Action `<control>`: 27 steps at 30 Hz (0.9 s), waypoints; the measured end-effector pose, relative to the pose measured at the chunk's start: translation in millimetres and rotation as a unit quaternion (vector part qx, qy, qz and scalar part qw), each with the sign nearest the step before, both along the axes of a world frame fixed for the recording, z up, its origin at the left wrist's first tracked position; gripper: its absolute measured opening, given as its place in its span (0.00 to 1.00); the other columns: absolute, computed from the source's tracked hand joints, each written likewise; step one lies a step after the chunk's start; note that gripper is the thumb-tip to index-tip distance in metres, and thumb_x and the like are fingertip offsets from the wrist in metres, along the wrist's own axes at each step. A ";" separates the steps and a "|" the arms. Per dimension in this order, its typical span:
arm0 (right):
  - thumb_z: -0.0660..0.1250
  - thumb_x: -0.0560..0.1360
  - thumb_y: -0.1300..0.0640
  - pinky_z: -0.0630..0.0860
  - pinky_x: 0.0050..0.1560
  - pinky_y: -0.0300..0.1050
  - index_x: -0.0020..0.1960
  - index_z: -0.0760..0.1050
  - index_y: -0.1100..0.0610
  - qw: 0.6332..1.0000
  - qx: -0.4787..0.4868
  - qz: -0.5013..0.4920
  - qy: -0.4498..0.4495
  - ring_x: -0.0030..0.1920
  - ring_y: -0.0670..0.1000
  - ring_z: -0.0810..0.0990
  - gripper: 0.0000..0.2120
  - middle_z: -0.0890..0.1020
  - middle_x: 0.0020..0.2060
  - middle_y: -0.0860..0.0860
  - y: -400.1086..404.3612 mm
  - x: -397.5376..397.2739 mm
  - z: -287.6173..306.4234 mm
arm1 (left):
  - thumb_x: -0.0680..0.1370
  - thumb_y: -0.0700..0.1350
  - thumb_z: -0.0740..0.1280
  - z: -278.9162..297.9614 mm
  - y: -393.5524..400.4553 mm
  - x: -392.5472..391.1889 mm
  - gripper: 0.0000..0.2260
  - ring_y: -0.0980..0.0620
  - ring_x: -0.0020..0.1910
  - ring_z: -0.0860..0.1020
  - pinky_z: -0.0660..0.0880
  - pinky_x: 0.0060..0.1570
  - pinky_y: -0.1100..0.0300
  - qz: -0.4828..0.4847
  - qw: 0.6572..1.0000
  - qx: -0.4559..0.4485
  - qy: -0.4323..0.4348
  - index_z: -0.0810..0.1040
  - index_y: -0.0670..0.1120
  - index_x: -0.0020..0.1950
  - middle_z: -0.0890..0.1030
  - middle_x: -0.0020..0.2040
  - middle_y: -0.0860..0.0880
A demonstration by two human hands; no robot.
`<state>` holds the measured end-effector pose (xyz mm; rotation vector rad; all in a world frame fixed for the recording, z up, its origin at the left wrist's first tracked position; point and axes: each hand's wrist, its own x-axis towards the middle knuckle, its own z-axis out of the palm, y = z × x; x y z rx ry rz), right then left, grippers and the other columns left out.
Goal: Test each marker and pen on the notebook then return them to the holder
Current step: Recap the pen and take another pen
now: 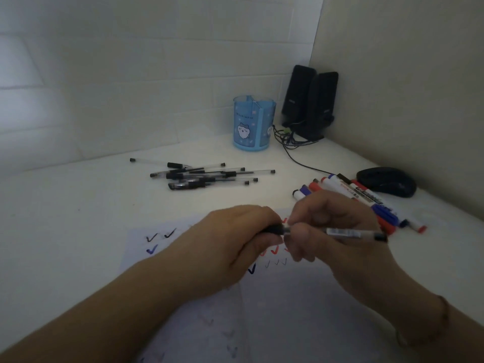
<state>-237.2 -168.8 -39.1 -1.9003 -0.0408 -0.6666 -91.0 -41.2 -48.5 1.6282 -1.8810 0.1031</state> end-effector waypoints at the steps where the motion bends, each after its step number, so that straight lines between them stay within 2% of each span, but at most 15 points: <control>1: 0.70 0.71 0.50 0.74 0.30 0.31 0.40 0.76 0.50 1.000 -0.009 0.000 0.016 0.29 0.42 0.79 0.05 0.82 0.30 0.44 0.0 0.5 -1.8 | 0.81 0.49 0.56 -0.3 0.6 -0.4 0.07 0.64 0.36 0.65 0.65 0.37 0.72 -0.009 1.000 0.012 -0.015 0.72 0.49 0.51 0.73 0.39 0.57; 4: 0.69 0.74 0.55 0.72 0.30 0.30 0.38 0.73 0.57 0.998 -0.046 -0.011 0.049 0.27 0.42 0.78 0.09 0.81 0.28 0.47 -0.6 0.5 -1.7 | 0.82 0.52 0.55 -2.1 1.8 0.7 0.07 0.60 0.31 0.64 0.65 0.31 0.65 -0.010 0.998 0.049 -0.039 0.71 0.52 0.51 0.71 0.35 0.58; 7: 0.68 0.75 0.55 0.73 0.31 0.29 0.36 0.73 0.56 0.994 -0.087 -0.023 0.057 0.29 0.41 0.79 0.10 0.81 0.28 0.43 -2.0 -0.5 -1.2 | 0.82 0.54 0.55 -2.6 2.3 4.3 0.09 0.59 0.28 0.61 0.58 0.29 0.71 -0.007 0.998 0.054 -0.044 0.72 0.52 0.51 0.66 0.31 0.59; 9: 0.68 0.74 0.53 0.73 0.32 0.29 0.37 0.73 0.55 0.992 -0.105 -0.032 0.062 0.30 0.41 0.80 0.09 0.81 0.29 0.41 -1.6 -0.8 -1.0 | 0.81 0.56 0.54 -3.8 1.9 6.8 0.13 0.58 0.27 0.63 0.60 0.28 0.68 -0.006 0.998 0.048 -0.050 0.74 0.51 0.51 0.70 0.29 0.57; 11: 0.66 0.73 0.52 0.75 0.32 0.32 0.39 0.74 0.54 0.993 -0.091 -0.031 0.063 0.30 0.44 0.80 0.07 0.82 0.30 0.43 -1.8 -0.4 1.9 | 0.79 0.60 0.55 -3.7 1.6 8.8 0.12 0.58 0.27 0.66 0.63 0.28 0.65 0.009 0.999 0.045 -0.029 0.71 0.54 0.53 0.73 0.29 0.56; 13: 0.63 0.72 0.49 0.76 0.30 0.37 0.42 0.76 0.53 0.996 -0.042 -0.032 0.071 0.31 0.48 0.82 0.08 0.83 0.32 0.48 -7.3 -0.7 8.6 | 0.77 0.63 0.55 -3.9 2.5 11.7 0.12 0.58 0.27 0.68 0.64 0.28 0.64 0.031 0.998 0.036 0.035 0.67 0.58 0.55 0.71 0.29 0.56; 14: 0.63 0.71 0.48 0.76 0.29 0.40 0.44 0.77 0.55 0.997 -0.002 -0.028 0.078 0.32 0.51 0.83 0.10 0.84 0.33 0.51 -11.7 -1.7 12.7 | 0.78 0.61 0.54 -4.7 3.7 13.6 0.11 0.57 0.28 0.69 0.64 0.29 0.64 0.038 0.996 0.028 0.070 0.66 0.58 0.56 0.71 0.30 0.55; 16: 0.70 0.69 0.50 0.75 0.27 0.45 0.47 0.78 0.61 0.993 0.065 -0.024 0.101 0.35 0.56 0.84 0.15 0.85 0.37 0.56 -22.0 -3.4 17.9 | 0.79 0.52 0.51 -7.2 5.9 19.0 0.09 0.54 0.32 0.70 0.66 0.33 0.62 0.054 0.991 0.009 0.119 0.66 0.56 0.57 0.72 0.35 0.54; 18: 0.74 0.67 0.59 0.74 0.26 0.47 0.44 0.78 0.63 0.986 0.038 -0.060 0.150 0.30 0.54 0.82 0.10 0.84 0.33 0.57 -27.6 -3.0 14.4 | 0.80 0.48 0.51 -10.7 6.1 22.6 0.10 0.54 0.37 0.72 0.68 0.37 0.64 0.089 0.987 0.011 0.132 0.66 0.57 0.58 0.73 0.39 0.55; 20: 0.71 0.69 0.68 0.73 0.24 0.42 0.38 0.76 0.63 0.976 0.006 -0.094 0.195 0.24 0.54 0.76 0.04 0.81 0.26 0.57 -26.7 -0.5 6.8 | 0.79 0.47 0.54 -13.7 4.4 22.5 0.11 0.57 0.44 0.75 0.70 0.43 0.68 0.113 0.985 0.023 0.125 0.65 0.61 0.58 0.75 0.45 0.60; 22: 0.67 0.70 0.70 0.74 0.24 0.41 0.31 0.73 0.60 0.969 -0.011 -0.122 0.212 0.22 0.50 0.74 0.11 0.77 0.22 0.54 -24.3 2.4 0.1 | 0.78 0.48 0.57 -14.1 2.9 20.5 0.12 0.60 0.47 0.76 0.71 0.45 0.69 0.117 0.987 0.034 0.106 0.65 0.63 0.59 0.76 0.48 0.64; 23: 0.67 0.69 0.69 0.77 0.27 0.45 0.28 0.72 0.56 0.967 -0.019 -0.131 0.218 0.23 0.47 0.76 0.14 0.78 0.24 0.55 -22.7 3.6 -0.6 | 0.78 0.49 0.58 -13.4 2.2 19.7 0.13 0.60 0.46 0.76 0.72 0.45 0.68 0.116 0.988 0.038 0.097 0.65 0.63 0.60 0.76 0.49 0.64; 25: 0.67 0.67 0.66 0.83 0.38 0.54 0.25 0.70 0.52 0.965 -0.043 -0.136 0.222 0.38 0.54 0.84 0.15 0.80 0.32 0.60 -20.6 4.3 -1.3 | 0.77 0.49 0.59 -12.1 1.4 18.9 0.13 0.61 0.42 0.77 0.73 0.44 0.68 0.111 0.990 0.039 0.082 0.66 0.63 0.60 0.77 0.47 0.66; 26: 0.67 0.66 0.65 0.82 0.42 0.57 0.25 0.70 0.52 0.965 -0.048 -0.134 0.220 0.45 0.57 0.83 0.15 0.80 0.34 0.63 -20.2 4.0 -1.2 | 0.77 0.50 0.60 -11.3 1.3 18.5 0.14 0.62 0.40 0.77 0.73 0.43 0.68 0.107 0.990 0.037 0.080 0.66 0.63 0.61 0.77 0.47 0.67; 27: 0.67 0.67 0.66 0.82 0.43 0.56 0.25 0.69 0.52 0.966 -0.046 -0.132 0.216 0.48 0.57 0.82 0.16 0.80 0.35 0.63 -20.3 3.6 -1.4 | 0.77 0.49 0.62 -11.1 1.7 18.7 0.14 0.62 0.39 0.77 0.72 0.42 0.69 0.102 0.991 0.033 0.083 0.67 0.63 0.61 0.77 0.47 0.67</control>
